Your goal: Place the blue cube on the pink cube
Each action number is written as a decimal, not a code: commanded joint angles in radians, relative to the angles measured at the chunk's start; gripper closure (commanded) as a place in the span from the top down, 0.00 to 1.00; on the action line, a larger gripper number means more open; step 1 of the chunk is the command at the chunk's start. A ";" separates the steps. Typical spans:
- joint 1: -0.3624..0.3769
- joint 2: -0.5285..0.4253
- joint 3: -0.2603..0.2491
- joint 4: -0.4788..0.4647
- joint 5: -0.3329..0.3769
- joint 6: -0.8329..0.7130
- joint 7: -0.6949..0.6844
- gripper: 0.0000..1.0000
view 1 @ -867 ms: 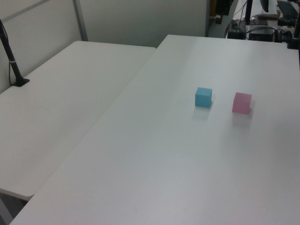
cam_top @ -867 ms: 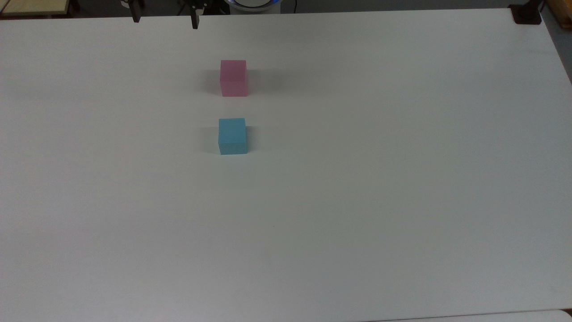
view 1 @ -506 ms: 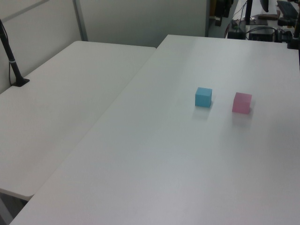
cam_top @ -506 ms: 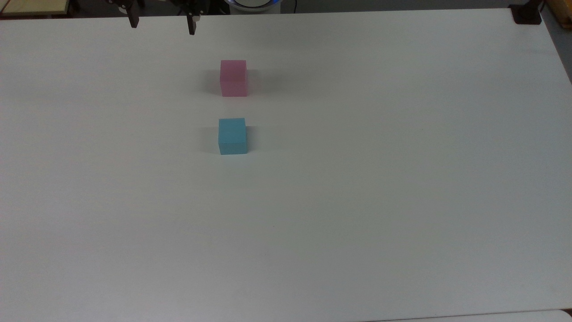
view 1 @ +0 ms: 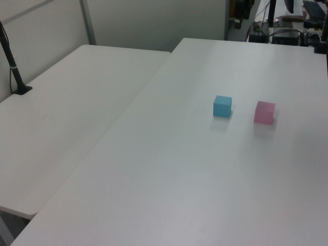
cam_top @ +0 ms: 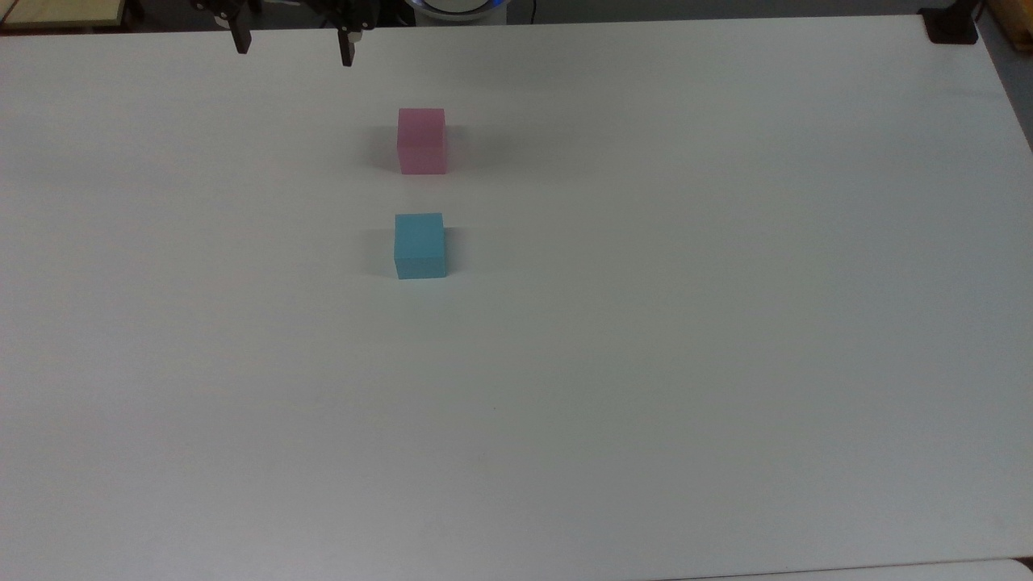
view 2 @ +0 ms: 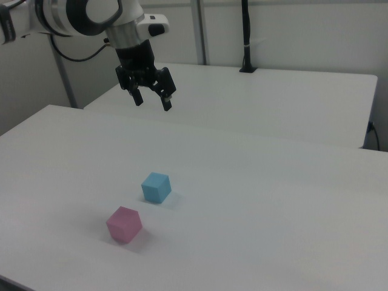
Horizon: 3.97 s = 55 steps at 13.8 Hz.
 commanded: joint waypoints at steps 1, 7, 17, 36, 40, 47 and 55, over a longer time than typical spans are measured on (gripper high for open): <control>0.010 0.009 -0.002 0.012 -0.012 0.015 -0.009 1.00; 0.009 0.009 -0.004 0.012 -0.015 0.015 -0.012 1.00; 0.018 0.015 0.027 0.065 -0.009 -0.105 -0.006 1.00; -0.013 0.018 0.105 -0.421 -0.018 0.403 0.047 1.00; -0.003 0.128 0.133 -0.427 -0.021 0.518 0.193 1.00; 0.012 0.230 0.139 -0.426 -0.165 0.582 0.293 1.00; 0.006 0.146 0.143 -0.416 -0.162 0.448 0.357 0.27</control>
